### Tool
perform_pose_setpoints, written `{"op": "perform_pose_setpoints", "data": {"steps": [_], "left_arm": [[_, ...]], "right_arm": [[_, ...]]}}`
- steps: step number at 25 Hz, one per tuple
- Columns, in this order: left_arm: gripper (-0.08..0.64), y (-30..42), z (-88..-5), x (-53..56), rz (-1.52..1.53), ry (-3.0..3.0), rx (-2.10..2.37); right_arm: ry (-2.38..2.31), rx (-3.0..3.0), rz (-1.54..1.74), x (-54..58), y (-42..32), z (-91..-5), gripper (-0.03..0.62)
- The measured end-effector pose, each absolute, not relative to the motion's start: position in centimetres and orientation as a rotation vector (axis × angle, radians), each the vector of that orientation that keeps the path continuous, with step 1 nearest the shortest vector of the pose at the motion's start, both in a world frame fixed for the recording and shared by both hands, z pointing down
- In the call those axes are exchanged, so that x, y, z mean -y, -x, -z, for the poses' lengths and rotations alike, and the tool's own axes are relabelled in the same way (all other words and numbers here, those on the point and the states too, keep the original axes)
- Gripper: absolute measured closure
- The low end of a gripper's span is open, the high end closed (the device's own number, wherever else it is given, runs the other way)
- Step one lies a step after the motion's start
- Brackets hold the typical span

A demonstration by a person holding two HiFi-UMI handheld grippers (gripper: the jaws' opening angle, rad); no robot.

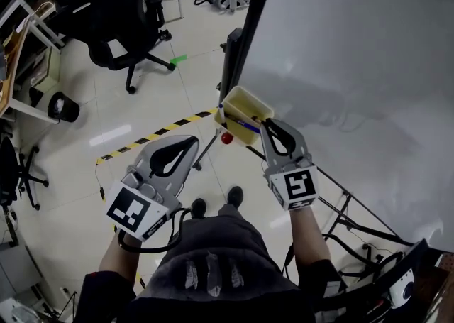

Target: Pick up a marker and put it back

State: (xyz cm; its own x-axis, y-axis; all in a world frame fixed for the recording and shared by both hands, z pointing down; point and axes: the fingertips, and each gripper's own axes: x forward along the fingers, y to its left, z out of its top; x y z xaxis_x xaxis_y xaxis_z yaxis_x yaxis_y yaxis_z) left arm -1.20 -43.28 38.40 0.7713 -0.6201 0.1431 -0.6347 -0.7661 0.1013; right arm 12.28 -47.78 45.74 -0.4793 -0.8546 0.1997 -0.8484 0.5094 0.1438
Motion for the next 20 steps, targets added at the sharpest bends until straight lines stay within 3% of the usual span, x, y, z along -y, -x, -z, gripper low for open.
{"op": "perform_pose_setpoints", "data": {"steps": [20], "left_arm": [[0.554, 3.6, -35.4, 41.3, -0.022, -2.895, 0.975]], "right_arm": [[-1.402, 2.550, 0.280, 44.6, -8.2, -34.8, 0.554]]}}
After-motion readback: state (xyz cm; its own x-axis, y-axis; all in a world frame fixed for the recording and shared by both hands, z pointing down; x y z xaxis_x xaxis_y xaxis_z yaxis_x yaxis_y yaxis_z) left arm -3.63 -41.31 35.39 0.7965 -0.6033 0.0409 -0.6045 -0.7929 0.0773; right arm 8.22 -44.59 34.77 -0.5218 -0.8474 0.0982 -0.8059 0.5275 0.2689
